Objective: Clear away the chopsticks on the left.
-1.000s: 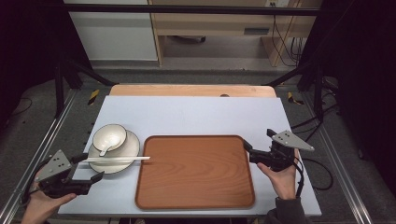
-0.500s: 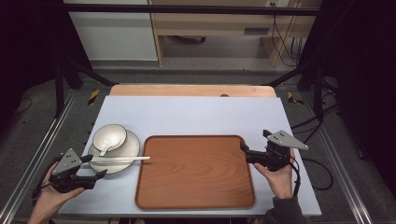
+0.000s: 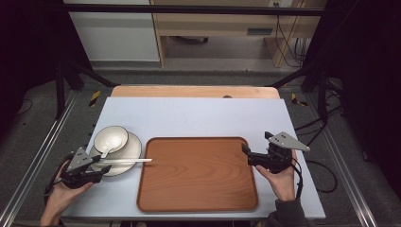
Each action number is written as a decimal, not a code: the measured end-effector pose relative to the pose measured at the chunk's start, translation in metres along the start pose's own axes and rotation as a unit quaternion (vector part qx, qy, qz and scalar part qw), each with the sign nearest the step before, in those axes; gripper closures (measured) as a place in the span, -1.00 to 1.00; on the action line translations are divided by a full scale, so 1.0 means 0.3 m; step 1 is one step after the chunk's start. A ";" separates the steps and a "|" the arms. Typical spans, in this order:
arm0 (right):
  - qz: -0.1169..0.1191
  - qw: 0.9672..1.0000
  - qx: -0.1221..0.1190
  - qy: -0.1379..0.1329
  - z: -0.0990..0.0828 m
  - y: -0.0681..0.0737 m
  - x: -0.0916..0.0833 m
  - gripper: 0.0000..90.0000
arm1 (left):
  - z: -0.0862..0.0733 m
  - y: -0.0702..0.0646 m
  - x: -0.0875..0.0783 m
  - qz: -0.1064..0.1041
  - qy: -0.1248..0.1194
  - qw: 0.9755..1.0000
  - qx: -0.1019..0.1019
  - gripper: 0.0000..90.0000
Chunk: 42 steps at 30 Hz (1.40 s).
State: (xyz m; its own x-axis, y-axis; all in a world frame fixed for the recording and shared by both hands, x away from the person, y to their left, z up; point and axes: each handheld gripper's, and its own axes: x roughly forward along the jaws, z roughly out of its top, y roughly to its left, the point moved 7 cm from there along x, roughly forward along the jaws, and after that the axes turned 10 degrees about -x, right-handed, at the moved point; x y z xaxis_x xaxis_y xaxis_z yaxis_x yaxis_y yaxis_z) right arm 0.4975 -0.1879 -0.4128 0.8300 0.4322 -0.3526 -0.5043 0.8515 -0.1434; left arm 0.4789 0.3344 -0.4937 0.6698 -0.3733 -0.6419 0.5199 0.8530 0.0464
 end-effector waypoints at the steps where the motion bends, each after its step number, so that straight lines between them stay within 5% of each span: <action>1: 0.000 1.000 0.000 0.000 0.000 0.000 0.000 -0.83 | 0.002 -0.001 0.002 0.000 -0.002 1.000 0.000 0.02; 23: 0.000 1.000 0.001 0.000 -0.002 -0.002 0.001 -0.83 | -0.002 -0.029 0.012 -0.015 0.017 1.000 0.005 0.51; 42: 0.000 1.000 0.002 -0.001 -0.001 -0.005 -0.004 -0.84 | 0.011 -0.095 0.023 -0.037 0.020 0.999 0.011 0.72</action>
State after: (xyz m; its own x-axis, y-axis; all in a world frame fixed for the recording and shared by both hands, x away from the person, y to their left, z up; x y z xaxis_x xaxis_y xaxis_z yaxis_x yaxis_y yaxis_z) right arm 0.4972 -0.1896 -0.4125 0.8301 0.4335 -0.3507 -0.5042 0.8522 -0.1401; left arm 0.4705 0.3061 -0.4970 0.6080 -0.4200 -0.6738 0.5792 0.8150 0.0147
